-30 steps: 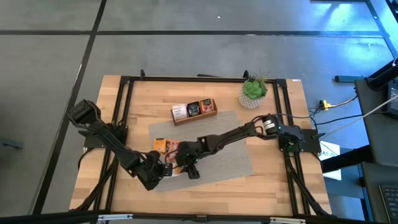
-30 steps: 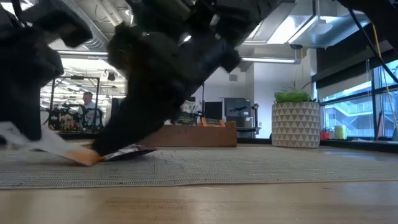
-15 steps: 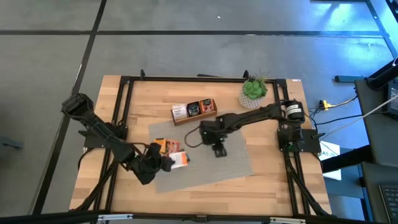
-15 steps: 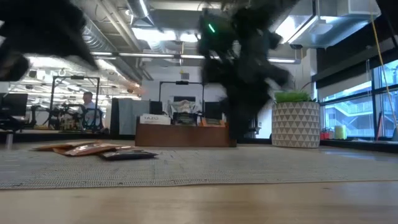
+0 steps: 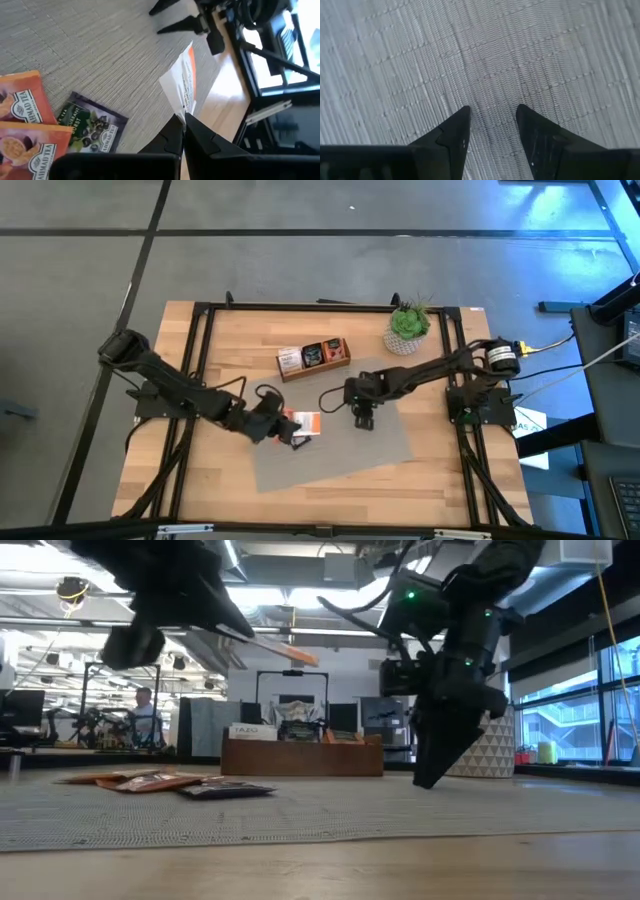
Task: Pick & Place Tea
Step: Put the white tea bag into the left section of the wooden organizer
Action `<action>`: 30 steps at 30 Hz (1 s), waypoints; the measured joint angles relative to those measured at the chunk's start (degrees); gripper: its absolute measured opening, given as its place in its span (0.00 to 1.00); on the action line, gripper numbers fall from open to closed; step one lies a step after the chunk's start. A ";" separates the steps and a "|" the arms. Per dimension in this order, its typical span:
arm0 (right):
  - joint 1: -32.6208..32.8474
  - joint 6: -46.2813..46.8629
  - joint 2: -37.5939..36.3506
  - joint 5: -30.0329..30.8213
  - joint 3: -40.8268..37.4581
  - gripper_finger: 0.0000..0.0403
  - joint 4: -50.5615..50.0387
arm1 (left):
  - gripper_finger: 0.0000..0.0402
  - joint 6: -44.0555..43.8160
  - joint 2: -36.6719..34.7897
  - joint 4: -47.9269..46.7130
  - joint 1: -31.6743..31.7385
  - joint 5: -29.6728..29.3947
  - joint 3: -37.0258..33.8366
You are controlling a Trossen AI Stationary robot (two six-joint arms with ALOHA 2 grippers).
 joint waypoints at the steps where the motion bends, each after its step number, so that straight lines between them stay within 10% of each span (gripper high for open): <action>1: 0.81 1.83 0.00 0.35 -0.09 0.41 0.38 | 0.01 0.78 0.00 0.00 0.80 1.52 0.00; 15: 7.89 12.66 -0.17 2.47 0.59 0.41 7.43 | 0.01 9.79 -1.19 1.77 6.24 9.75 0.00; 24: 4.43 -3.94 -11.11 -5.54 9.62 0.41 -6.97 | 0.01 25.28 -6.58 0.35 10.95 18.14 0.05; 30: 1.30 -12.25 -17.00 -5.51 19.29 0.41 -14.91 | 0.01 36.56 -5.20 -17.89 14.33 23.40 9.63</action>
